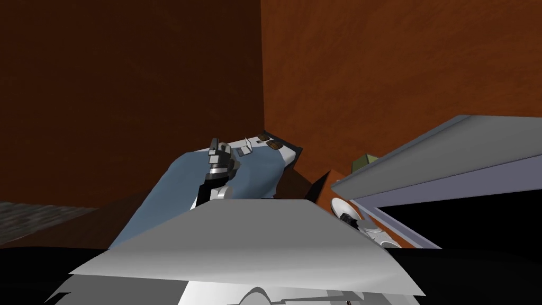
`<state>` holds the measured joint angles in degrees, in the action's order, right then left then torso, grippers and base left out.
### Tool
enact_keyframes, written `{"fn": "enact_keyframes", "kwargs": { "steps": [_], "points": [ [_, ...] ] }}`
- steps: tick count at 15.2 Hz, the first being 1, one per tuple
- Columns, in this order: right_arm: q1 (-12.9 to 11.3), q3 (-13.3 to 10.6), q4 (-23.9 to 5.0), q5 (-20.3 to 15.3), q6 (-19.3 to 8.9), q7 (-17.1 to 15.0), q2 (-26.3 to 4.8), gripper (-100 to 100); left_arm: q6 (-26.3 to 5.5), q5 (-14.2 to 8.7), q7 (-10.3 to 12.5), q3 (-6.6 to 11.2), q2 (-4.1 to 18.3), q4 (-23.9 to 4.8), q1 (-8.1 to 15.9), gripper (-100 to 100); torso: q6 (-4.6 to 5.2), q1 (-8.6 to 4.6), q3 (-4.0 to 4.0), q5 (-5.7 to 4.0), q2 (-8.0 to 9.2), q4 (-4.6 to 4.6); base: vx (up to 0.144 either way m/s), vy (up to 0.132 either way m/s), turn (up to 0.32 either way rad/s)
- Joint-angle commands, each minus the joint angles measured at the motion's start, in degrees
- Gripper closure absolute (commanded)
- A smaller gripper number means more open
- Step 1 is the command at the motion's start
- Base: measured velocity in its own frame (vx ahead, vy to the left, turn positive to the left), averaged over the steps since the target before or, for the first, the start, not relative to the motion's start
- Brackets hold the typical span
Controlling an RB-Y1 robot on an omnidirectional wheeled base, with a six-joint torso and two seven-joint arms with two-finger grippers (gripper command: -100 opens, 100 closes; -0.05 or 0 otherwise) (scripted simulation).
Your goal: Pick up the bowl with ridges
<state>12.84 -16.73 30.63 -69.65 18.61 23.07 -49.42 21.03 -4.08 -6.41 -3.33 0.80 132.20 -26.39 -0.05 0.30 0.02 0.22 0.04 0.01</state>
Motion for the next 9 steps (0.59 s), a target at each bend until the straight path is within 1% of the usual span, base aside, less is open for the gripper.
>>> {"fn": "enact_keyframes", "kwargs": {
  "steps": [1, 2, 3, 4, 5, 6, 7, 8, 9],
  "points": [
    [-0.67, 1.24, 0.44, -2.86, 1.00, -1.33, -0.24, 100, 0.00, 0.00, 0.00, 0.00, 0.00, 0.00, 0.00, 0, 0.00, 0.00, 0.00, 0.00, 0.00, 0.00, 0.015, 0.023, -0.134],
    [-0.67, 1.24, 0.44, -3.72, 1.00, -1.33, -0.24, 100, 0.00, 0.00, 0.00, 0.00, 0.00, 0.00, 0.00, 0, 0.00, 0.01, 0.00, 0.02, 0.00, 0.01, 0.017, 0.023, -0.108],
    [-0.99, 1.71, 1.24, -5.28, 1.45, -2.98, -0.55, 100, 0.00, 0.00, 0.00, 0.00, 0.00, 0.00, 0.00, 0, 0.01, 0.03, 0.01, 0.04, 0.01, 0.01, 0.017, 0.021, -0.131],
    [-0.99, 1.71, 1.24, -6.32, 1.45, -2.98, -0.55, 100, 0.00, 0.00, 0.00, 0.00, 0.00, 0.00, 0.00, 0, 0.01, 0.04, 0.01, 0.05, 0.00, 0.01, 0.016, 0.021, -0.114],
    [-1.31, 2.17, 2.05, -7.67, 1.90, -4.62, -0.87, 100, 0.00, 0.00, 0.00, 0.00, 0.00, 0.00, 0.00, 0, 0.01, 0.05, 0.01, 0.07, 0.01, 0.01, 0.017, 0.019, -0.140],
    [-1.31, 2.17, 2.05, -8.93, 1.90, -4.62, -0.87, 100, 0.00, 0.00, 0.00, 0.00, 0.00, 0.00, 0.00, 0, 0.03, 0.06, 0.01, 0.09, 0.01, 0.01, 0.016, 0.019, -0.107],
    [-1.63, 2.64, 2.86, -10.50, 2.35, -6.27, -1.19, 100, 0.00, 0.00, 0.00, 0.00, 0.00, 0.00, 0.00, 0, 0.02, 0.08, 0.01, 0.09, 0.01, 0.01, 0.017, 0.019, -0.144],
    [-1.63, 2.64, 2.86, -11.53, 2.35, -6.27, -1.19, 100, 0.00, 0.00, 0.00, 0.00, 0.00, 0.00, 0.00, 0, 0.05, 0.09, 0.02, 0.12, 0.02, 0.02, 0.014, 0.020, -0.108],
    [-1.95, 3.11, 3.66, -13.32, 2.80, -7.91, -1.51, 100, 0.00, 0.00, 0.00, 0.00, 0.00, 0.00, 0.00, 0, 0.04, 0.10, 0.02, 0.12, 0.02, 0.02, 0.012, 0.024, -0.108]
  ]
}}
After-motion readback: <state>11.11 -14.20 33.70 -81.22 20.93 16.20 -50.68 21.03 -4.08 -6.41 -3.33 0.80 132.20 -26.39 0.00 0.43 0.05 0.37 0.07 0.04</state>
